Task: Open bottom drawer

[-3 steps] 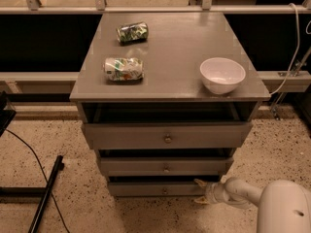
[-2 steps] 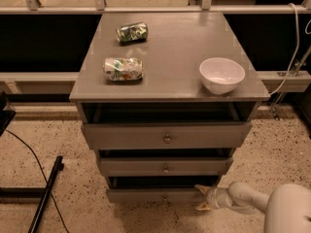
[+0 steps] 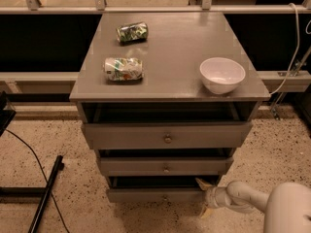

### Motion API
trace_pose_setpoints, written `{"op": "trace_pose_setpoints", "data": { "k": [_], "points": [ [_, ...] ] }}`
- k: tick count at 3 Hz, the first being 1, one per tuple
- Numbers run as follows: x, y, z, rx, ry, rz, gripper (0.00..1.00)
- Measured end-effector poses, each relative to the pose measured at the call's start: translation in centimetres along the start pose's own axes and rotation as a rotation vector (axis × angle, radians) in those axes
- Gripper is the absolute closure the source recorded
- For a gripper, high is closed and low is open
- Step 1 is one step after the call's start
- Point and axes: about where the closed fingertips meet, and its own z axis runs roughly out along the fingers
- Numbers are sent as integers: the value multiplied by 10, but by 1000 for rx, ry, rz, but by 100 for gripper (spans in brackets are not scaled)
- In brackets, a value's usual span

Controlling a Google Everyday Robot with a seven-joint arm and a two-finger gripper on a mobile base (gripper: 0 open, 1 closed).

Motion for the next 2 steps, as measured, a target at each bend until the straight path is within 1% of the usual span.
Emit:
{"op": "trace_pose_setpoints", "data": {
  "k": [1,2],
  "points": [
    [0,0,0,0,0,0,0],
    [1,7,6,-26,-1,9,17]
  ]
}}
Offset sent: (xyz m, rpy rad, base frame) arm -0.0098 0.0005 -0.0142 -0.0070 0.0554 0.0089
